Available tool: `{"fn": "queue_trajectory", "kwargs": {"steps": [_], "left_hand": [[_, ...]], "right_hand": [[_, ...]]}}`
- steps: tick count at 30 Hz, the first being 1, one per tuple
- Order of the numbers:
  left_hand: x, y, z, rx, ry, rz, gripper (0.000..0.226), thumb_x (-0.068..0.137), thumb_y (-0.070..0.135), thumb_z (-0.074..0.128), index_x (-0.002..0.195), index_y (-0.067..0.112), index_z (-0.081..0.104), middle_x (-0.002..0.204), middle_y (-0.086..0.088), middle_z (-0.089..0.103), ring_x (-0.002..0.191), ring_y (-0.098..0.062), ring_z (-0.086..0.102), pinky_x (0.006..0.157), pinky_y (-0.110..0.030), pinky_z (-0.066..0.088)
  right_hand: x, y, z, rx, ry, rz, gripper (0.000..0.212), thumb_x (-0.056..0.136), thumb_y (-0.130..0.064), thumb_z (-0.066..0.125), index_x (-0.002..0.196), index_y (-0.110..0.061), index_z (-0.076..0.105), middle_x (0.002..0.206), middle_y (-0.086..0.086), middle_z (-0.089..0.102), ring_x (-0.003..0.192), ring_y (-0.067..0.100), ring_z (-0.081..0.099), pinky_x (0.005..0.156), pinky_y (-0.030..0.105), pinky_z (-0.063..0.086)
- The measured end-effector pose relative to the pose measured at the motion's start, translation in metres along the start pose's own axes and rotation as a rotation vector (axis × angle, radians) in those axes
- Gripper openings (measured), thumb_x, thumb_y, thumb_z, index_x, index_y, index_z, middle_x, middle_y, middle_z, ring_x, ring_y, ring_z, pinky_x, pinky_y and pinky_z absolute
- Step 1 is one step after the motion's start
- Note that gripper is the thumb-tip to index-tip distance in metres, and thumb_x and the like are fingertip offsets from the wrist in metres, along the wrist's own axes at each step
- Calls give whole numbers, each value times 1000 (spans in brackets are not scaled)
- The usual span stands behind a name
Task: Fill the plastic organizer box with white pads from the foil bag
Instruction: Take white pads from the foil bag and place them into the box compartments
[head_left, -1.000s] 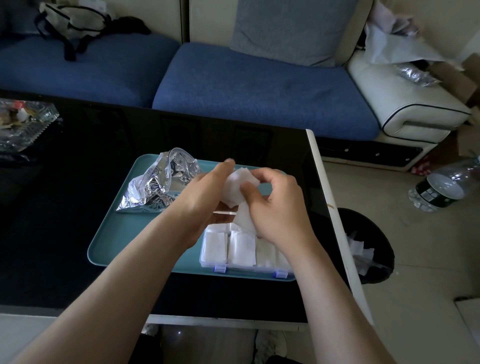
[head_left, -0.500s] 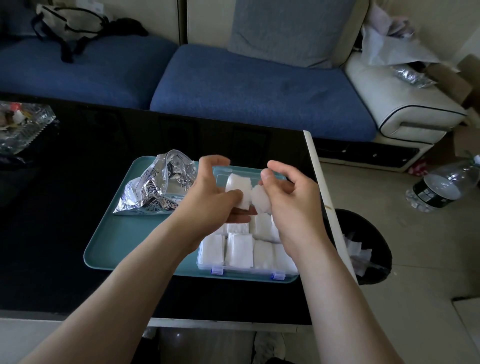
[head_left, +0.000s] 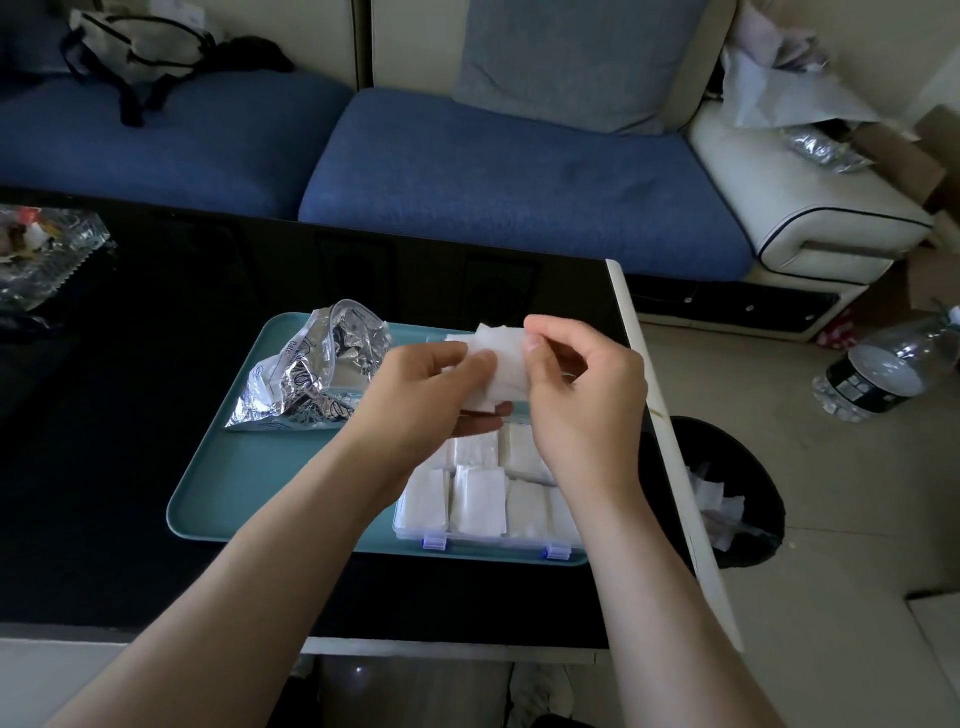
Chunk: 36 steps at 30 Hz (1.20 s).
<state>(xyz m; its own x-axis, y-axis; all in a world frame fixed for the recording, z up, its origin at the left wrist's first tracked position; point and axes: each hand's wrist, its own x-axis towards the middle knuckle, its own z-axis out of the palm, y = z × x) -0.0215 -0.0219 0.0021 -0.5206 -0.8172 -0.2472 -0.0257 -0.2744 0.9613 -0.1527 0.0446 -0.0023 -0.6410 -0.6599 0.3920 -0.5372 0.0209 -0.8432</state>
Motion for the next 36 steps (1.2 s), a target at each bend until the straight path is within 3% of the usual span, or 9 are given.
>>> {"fn": "queue_trajectory", "kwargs": {"steps": [5, 13, 21, 25, 28, 31, 36], "left_hand": [[2, 1, -5, -90, 28, -2, 28, 109, 21, 58, 121, 0, 70, 111, -23, 76, 97, -30, 79, 84, -36, 65], [3, 0, -9, 4, 1, 23, 26, 109, 22, 56, 119, 4, 72, 113, -23, 74, 93, -29, 80, 81, -34, 65], [7, -3, -18, -2, -42, 63, 22, 99, 2, 69, 121, -2, 72, 120, -29, 71, 103, -35, 77, 91, -40, 64], [6, -1, -19, 17, -20, 52, 24, 97, -6, 67, 120, -2, 72, 120, -29, 69, 101, -35, 78, 88, -37, 64], [7, -2, -19, -11, 4, 11, 23, 97, -6, 68, 120, -6, 68, 121, -30, 68, 99, -34, 78, 87, -35, 64], [7, -1, -19, -22, 6, -26, 17, 98, -3, 67, 116, -6, 70, 117, -26, 72, 98, -32, 79, 87, -34, 64], [9, -3, -19, -93, -12, -46, 20, 105, 4, 60, 120, -4, 70, 117, -25, 73, 102, -32, 78, 92, -37, 63]], "right_hand": [[-2, -1, 0, -52, -6, -30, 12, 95, -22, 78, 105, -18, 83, 92, -13, 77, 89, -2, 70, 74, 7, 52], [-3, 1, 7, -71, -64, -17, 11, 97, -23, 77, 107, -20, 80, 97, -10, 75, 87, 4, 69, 72, 12, 53], [-2, 2, 8, 11, -228, 124, 19, 97, -31, 76, 113, -21, 76, 93, -5, 71, 83, 5, 70, 66, 12, 55], [-2, 2, 7, 61, -200, 217, 13, 96, -32, 78, 102, -21, 77, 89, -7, 75, 81, 2, 71, 67, 14, 55], [0, -1, 4, 178, -138, 337, 2, 97, -30, 77, 98, -29, 75, 88, -8, 77, 79, 1, 73, 67, 18, 57], [2, -5, -1, 326, -96, 448, 6, 98, -27, 76, 103, -28, 77, 88, -9, 78, 71, -5, 70, 61, 11, 52], [4, -10, -1, 382, -165, 559, 5, 92, -28, 81, 98, -27, 80, 89, -10, 79, 73, -2, 72, 57, 12, 52]]}}
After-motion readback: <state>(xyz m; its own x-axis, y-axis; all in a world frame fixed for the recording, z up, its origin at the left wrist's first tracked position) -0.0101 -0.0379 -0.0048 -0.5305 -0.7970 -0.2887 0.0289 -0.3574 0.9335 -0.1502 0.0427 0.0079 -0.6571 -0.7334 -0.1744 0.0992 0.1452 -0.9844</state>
